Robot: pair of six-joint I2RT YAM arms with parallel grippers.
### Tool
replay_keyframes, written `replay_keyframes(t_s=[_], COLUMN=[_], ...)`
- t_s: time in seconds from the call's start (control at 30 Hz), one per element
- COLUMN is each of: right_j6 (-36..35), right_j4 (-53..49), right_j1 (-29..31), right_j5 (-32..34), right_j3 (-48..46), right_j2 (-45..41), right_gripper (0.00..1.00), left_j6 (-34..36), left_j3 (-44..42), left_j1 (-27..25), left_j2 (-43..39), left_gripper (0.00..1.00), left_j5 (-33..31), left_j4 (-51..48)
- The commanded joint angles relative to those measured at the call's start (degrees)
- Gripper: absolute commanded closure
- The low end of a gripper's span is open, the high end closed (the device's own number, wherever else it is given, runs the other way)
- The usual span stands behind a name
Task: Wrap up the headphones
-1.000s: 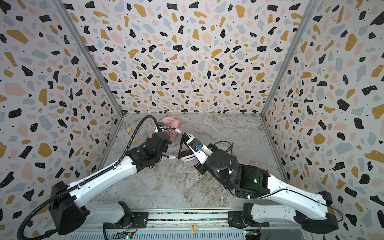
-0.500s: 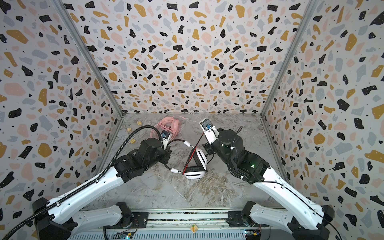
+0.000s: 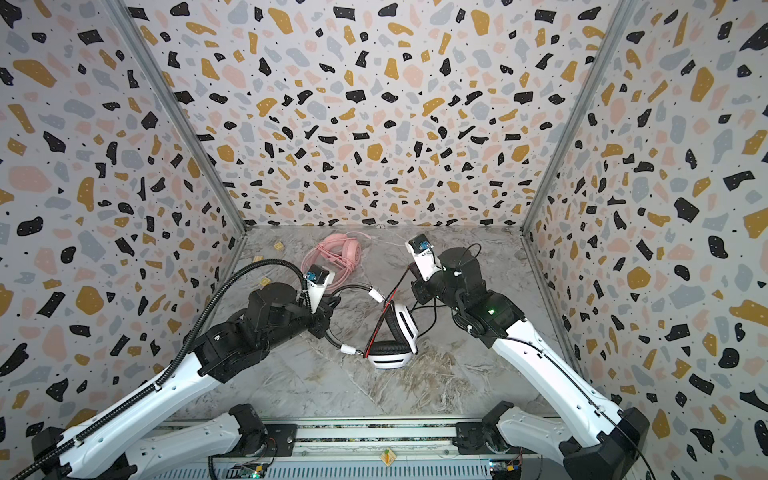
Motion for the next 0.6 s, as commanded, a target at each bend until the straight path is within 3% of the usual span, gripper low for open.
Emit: replay_keyframes(t_s=[0.0, 0.13, 0.57], right_j6=[2.6, 4.3, 9.1], right_j4=[7.7, 9.0, 16.5], right_j1=[-2.9, -3.0, -2.9], right_j5=[1.6, -8.4, -15.7], right_j3=[-1.5, -3.7, -14.2], right_j2=[-0.3, -1.0, -1.5], right_gripper=[0.95, 0.92, 0.89], left_j6=[0.4, -0.7, -6.5], left_j3=[0.5, 1.7, 7.7], left_j1=[-1.2, -1.2, -1.2], left_j2=[-3.9, -4.5, -5.3], left_gripper=[1.00, 1.00, 1.00], left_j5=[12.7, 14.6, 17.2], left_j4=[0.3, 1.4, 5.2])
